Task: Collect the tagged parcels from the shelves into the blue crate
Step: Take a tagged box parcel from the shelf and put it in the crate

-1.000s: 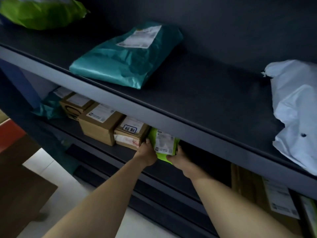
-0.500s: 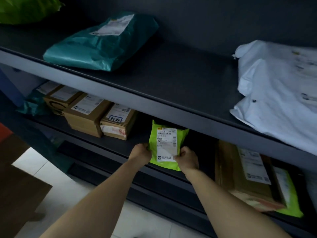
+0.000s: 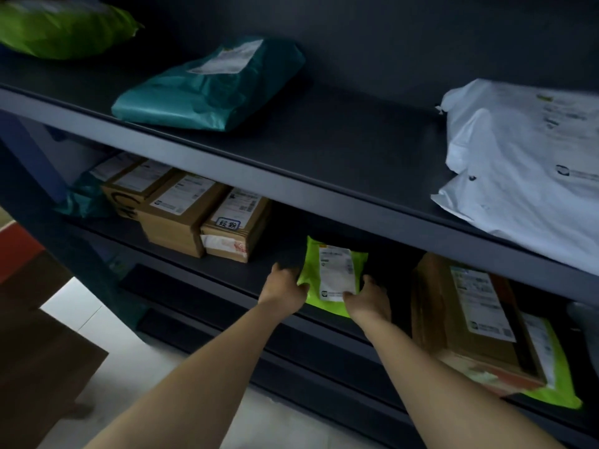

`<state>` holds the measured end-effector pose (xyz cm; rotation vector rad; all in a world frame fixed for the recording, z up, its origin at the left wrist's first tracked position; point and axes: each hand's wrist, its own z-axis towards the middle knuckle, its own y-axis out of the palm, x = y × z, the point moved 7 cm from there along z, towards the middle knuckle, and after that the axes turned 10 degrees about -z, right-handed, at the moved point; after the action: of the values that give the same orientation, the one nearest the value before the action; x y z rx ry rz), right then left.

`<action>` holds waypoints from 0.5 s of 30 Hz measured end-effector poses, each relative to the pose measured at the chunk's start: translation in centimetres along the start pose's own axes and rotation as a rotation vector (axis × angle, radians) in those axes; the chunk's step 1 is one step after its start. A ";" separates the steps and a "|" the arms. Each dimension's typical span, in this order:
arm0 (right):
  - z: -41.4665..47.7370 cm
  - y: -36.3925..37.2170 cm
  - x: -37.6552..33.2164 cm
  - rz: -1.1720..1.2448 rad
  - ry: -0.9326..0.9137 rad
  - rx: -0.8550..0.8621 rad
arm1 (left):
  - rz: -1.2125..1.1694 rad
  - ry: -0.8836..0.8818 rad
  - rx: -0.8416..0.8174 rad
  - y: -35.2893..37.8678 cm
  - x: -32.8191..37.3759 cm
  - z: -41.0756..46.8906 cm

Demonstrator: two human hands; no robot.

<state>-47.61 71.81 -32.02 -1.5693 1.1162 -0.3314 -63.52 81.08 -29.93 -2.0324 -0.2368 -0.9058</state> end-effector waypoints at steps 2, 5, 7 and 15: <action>-0.2 -0.7 -1.8 -0.069 -0.029 0.102 | 0.051 0.067 0.235 -3.5 -0.8 0.2; -0.6 -0.2 -6.9 0.006 -0.139 0.117 | 0.244 0.106 0.393 -9.2 -2.0 0.7; -1.0 1.0 -10.7 0.106 -0.183 0.039 | 0.278 0.024 0.384 -12.2 -3.8 1.7; -1.8 5.7 -21.0 0.347 -0.148 -0.215 | 0.367 0.037 0.204 -15.2 -6.4 4.7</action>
<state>-62.34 87.68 -29.21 -1.5214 1.3125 0.1396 -72.89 94.95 -26.18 -1.7904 0.0629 -0.6594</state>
